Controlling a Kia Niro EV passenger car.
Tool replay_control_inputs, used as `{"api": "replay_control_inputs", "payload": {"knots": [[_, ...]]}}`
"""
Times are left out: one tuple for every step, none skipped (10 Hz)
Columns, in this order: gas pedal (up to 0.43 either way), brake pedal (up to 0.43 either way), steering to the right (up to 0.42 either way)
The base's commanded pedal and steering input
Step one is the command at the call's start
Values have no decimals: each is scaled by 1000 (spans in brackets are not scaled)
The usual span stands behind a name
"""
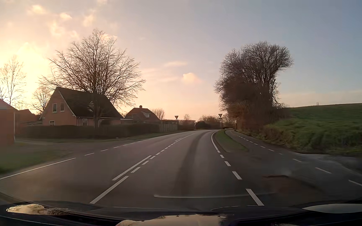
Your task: Follow the waypoints while adhering to traffic rules and regulations
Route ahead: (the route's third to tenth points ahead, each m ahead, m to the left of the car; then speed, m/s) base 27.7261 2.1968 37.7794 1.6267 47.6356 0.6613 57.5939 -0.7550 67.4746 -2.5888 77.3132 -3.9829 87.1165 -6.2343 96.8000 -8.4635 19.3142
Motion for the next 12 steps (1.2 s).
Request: {"api": "replay_control_inputs", "payload": {"knots": [[197, 0, 14], [209, 0, 16], [209, 0, 16], [220, 0, 16], [220, 0, 16], [220, 0, 16], [220, 0, 16], [228, 0, 16], [248, 0, 16], [248, 0, 16], [248, 0, 16], [248, 0, 15]]}}
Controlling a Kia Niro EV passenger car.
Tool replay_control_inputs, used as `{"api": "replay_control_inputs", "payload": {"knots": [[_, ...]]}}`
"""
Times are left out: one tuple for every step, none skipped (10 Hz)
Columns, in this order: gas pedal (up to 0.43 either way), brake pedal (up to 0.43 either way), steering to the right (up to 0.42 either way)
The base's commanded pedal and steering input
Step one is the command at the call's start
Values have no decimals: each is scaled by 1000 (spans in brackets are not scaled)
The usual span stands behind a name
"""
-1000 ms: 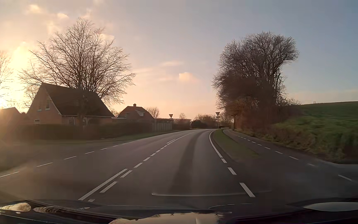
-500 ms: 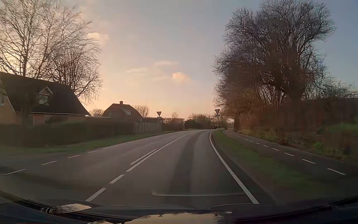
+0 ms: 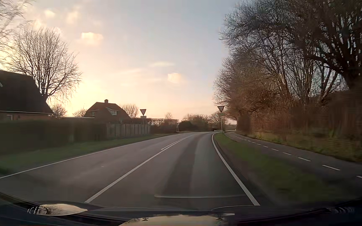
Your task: Follow the waypoints while adhering to traffic rules and regulations
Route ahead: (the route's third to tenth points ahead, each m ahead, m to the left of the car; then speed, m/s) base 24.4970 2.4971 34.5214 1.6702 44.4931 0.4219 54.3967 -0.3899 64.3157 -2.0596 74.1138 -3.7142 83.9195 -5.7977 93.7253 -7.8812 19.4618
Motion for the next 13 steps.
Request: {"api": "replay_control_inputs", "payload": {"knots": [[248, 0, 15], [240, 0, 14], [240, 0, 14], [220, 0, 14], [209, 0, 16], [209, 0, 18], [209, 0, 18], [220, 0, 18], [220, 0, 18], [209, 0, 18], [209, 0, 18], [197, 0, 18], [177, 0, 18]]}}
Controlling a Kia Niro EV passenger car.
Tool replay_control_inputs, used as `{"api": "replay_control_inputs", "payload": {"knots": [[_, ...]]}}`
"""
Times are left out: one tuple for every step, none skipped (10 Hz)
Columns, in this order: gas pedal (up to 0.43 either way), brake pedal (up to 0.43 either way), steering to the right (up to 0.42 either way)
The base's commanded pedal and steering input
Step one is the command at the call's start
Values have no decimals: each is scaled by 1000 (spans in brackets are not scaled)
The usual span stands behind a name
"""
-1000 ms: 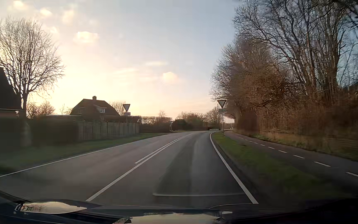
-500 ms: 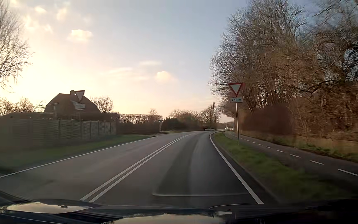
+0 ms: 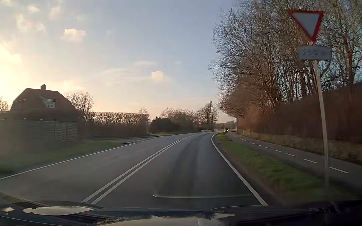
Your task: Follow the waypoints while adhering to traffic rules and regulations
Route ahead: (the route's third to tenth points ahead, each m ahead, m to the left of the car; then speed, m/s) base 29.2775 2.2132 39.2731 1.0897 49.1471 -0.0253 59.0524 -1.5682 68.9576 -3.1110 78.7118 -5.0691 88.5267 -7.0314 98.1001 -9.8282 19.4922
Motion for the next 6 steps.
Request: {"api": "replay_control_inputs", "payload": {"knots": [[169, 0, 17], [157, 0, 17], [157, 0, 16], [157, 0, 15], [157, 0, 14], [157, 0, 14]]}}
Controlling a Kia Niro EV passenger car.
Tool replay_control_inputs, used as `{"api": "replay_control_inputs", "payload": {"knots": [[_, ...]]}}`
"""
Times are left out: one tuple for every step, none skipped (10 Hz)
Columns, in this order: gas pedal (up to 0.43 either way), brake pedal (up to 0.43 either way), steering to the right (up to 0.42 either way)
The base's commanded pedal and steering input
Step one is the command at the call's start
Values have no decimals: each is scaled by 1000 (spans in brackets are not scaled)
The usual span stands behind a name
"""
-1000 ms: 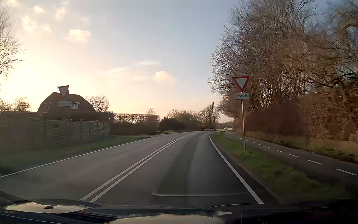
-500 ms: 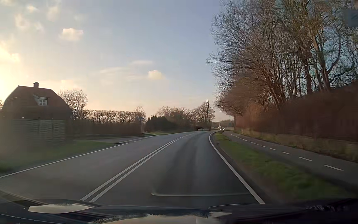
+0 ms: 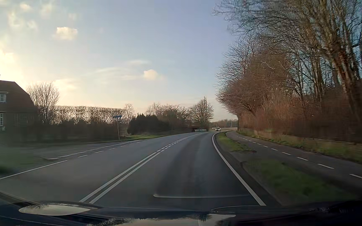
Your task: Follow the waypoints while adhering to traffic rules and regulations
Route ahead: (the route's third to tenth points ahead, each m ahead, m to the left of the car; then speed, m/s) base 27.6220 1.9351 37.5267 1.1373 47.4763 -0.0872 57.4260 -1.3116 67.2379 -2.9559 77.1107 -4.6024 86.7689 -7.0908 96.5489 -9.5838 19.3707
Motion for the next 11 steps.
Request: {"api": "replay_control_inputs", "payload": {"knots": [[157, 0, 14], [157, 0, 13], [157, 0, 13], [138, 0, 13], [138, 0, 14], [138, 0, 15], [138, 0, 18], [138, 0, 18], [138, 0, 19], [138, 0, 19], [138, 0, 19]]}}
